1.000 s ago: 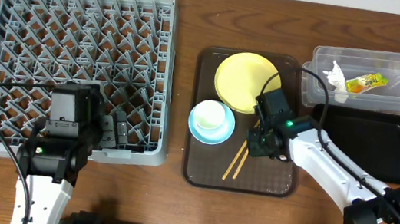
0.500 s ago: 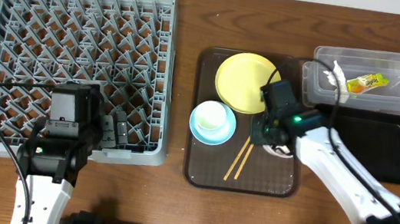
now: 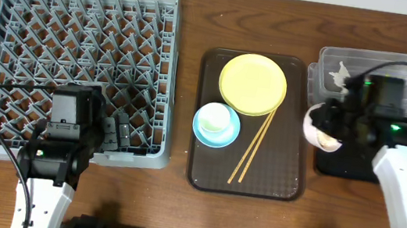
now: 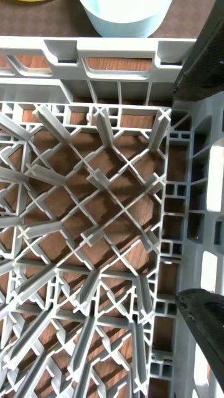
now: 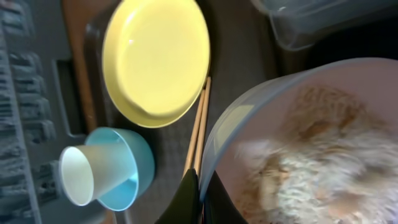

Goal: Sort waste into correct bins and load items into the dishwasher rack
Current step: 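Grasp the pink rice bowl rim with the right gripper and lift it, then tip the pink bowl over the black tray to pour out the rice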

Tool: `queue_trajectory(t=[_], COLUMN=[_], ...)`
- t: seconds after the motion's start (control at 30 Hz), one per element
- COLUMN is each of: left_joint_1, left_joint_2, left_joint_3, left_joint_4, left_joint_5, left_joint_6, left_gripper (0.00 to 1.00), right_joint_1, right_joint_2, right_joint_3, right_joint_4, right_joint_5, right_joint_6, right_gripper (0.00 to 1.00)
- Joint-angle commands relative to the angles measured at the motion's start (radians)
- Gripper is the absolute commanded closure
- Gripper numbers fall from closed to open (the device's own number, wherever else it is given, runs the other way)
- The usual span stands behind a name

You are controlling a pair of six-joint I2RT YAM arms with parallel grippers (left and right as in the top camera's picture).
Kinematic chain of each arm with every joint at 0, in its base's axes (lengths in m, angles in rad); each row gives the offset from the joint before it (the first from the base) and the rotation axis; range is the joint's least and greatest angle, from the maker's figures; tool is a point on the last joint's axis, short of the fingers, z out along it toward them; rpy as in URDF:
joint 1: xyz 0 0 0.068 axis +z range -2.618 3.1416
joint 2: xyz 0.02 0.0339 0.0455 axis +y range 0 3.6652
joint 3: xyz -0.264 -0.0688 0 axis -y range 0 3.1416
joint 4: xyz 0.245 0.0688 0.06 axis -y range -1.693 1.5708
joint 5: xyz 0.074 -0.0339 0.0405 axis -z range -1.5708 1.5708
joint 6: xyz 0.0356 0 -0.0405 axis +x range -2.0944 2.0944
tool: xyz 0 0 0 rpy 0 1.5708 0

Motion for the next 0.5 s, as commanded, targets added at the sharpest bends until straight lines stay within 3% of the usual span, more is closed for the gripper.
queue_trajectory(t=[0.0, 0.27, 0.47], left_joint_1=[-0.002, -0.002, -0.002], left_joint_2=[0.0, 0.0, 0.0], left_joint_3=[0.022, 0.022, 0.022], left_joint_4=[-0.001, 0.0, 0.0], left_joint_5=[-0.002, -0.002, -0.002], left_joint_6=[0.01, 0.01, 0.01], left_gripper=[0.03, 0.03, 0.03], right_joint_1=[-0.088, -0.29, -0.405], right_joint_2=[0.001, 0.019, 0.085], right_joint_3=[-0.025, -0.114, -0.242], right_joint_4=[-0.001, 0.039, 0.217], right_joint_5=[-0.169, -0.402, -0.723], right_joint_6=[-0.085, -0.294, -0.36], right_gripper=[0.99, 0.99, 0.99])
